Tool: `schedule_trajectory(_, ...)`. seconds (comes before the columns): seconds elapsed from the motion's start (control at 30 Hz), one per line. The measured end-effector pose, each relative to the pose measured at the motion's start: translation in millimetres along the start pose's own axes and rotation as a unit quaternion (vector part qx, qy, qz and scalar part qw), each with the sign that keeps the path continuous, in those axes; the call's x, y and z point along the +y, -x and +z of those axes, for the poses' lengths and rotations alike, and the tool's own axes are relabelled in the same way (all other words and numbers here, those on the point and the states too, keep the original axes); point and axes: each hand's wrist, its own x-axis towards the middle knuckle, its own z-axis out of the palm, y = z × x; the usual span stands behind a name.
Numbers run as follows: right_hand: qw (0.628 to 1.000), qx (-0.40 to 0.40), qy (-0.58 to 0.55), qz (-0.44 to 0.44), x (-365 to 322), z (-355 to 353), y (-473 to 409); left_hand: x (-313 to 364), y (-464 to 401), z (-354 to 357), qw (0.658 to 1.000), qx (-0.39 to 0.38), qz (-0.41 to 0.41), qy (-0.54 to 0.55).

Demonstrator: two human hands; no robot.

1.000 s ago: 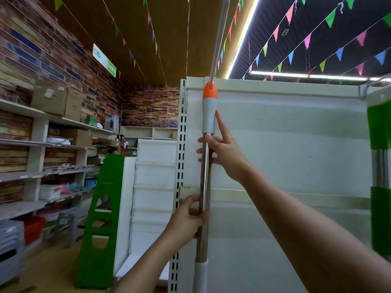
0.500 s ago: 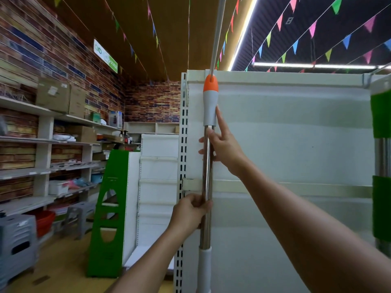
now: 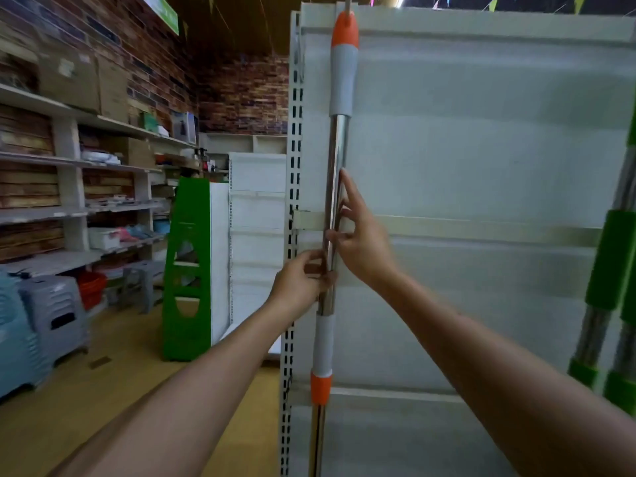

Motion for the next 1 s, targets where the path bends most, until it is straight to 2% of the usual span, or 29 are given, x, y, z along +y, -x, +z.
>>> schedule_trajectory(0.23,0.999,0.035,0.0,0.004,11,10,19,-19,11,0,1.0,-0.021,-0.015,0.002)
schedule_trajectory(0.43,0.996,0.019,-0.024,0.078,41,21,62,-44,28,0,0.995,-0.075,-0.052,-0.024)
schedule_trajectory(0.63,0.979,-0.076,-0.109,0.156,66,35,99,-55,30,6,0.998,-0.05,-0.046,-0.017)
schedule_trajectory(0.73,0.967,-0.074,-0.159,0.186,75,39,107,-58,31,8,0.998,-0.046,-0.051,-0.01)
schedule_trajectory(0.87,0.96,-0.089,-0.169,0.203,90,39,122,-60,28,4,0.997,-0.054,-0.058,0.006)
schedule_trajectory(1.0,0.964,-0.09,-0.117,0.221,103,46,134,-61,25,3,0.996,-0.06,-0.06,0.01)
